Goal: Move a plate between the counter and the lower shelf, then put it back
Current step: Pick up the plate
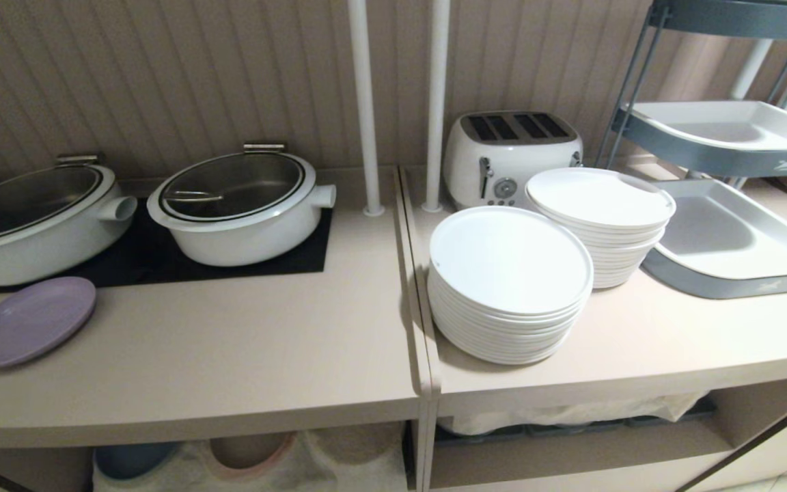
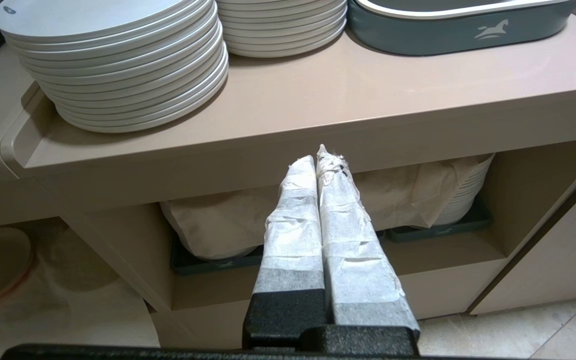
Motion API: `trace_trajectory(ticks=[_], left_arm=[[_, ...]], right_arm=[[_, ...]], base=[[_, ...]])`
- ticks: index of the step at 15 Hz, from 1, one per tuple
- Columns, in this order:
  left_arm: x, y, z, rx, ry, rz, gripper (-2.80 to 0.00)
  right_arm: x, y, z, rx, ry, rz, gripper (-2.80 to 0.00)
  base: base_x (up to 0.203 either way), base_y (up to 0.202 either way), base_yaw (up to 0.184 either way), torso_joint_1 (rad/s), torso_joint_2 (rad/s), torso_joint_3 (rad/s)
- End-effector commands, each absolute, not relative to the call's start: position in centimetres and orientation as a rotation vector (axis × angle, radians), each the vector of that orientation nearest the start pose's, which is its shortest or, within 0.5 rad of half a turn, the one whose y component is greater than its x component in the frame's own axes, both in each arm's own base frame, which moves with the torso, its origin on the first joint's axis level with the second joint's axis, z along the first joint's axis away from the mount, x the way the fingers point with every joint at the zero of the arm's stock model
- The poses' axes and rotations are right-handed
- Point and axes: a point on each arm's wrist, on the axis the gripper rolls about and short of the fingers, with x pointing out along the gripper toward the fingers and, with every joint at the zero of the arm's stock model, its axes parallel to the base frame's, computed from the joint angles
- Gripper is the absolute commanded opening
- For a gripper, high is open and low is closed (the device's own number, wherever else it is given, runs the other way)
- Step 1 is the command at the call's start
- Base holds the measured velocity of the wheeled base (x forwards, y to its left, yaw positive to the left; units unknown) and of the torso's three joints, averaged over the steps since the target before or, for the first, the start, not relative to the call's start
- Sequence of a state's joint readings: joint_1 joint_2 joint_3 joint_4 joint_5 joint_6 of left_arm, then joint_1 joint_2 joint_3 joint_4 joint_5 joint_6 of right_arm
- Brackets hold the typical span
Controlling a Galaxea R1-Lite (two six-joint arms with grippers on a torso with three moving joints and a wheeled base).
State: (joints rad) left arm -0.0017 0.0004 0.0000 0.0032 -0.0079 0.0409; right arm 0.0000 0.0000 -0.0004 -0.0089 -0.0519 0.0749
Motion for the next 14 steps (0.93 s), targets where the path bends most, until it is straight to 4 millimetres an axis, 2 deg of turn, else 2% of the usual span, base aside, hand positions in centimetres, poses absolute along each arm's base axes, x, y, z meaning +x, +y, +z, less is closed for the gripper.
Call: trace_trajectory(ticks=[1,14], left_arm=[[-2.28,-0.01,7.52,0.041,0.003,-0.009,-2.80],[-2.28,-0.01,7.52,0.041,0.003,-0.009,-2.80]], right_arm=[[-2.28,-0.12,7.64,0.075,-0.011,-0.051,-2.80],[-2.28,-0.12,7.64,0.078,-0.011,-0.050,-2.80]], base=[[0.000,0.000,0.000,0.000,0.00,0.000],[0.000,0.000,0.000,0.000,0.00,0.000]])
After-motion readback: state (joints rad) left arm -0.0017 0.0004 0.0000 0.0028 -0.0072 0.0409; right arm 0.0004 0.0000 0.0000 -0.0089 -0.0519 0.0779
